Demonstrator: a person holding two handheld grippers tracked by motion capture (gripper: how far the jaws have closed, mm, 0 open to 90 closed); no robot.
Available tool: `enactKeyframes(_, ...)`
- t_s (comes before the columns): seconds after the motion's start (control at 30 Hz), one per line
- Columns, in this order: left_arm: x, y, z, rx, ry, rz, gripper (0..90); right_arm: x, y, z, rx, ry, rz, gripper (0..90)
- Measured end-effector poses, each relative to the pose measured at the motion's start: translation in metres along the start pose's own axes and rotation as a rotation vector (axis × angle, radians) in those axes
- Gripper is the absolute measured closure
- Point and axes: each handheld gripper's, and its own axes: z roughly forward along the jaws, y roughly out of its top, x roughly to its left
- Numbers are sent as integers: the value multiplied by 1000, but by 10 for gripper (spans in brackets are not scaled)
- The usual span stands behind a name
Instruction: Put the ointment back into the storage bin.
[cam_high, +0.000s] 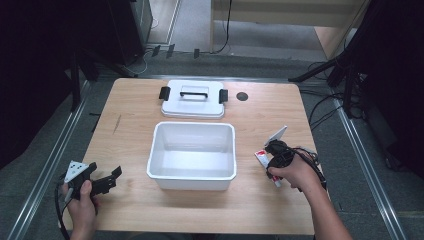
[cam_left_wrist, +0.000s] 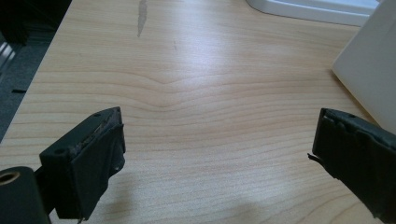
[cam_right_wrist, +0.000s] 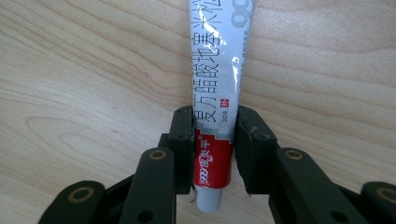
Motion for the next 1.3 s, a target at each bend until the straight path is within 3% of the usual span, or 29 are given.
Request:
enactKeyframes(0.53,0,0,0,5,0,2,30,4,-1,2,-10,-38,-41,728)
enactKeyframes(0.77,0,0,0,6,1,1,30,3,-1,0,-13,-30,-56,729)
enactKeyframes(1.0,0,0,0,6,0,1,30,2,0,-19,-47,3,-58,729)
enactKeyframes(1.3,0,0,0,5,-1,1,30,6,8,-43,-74,5,-82,729)
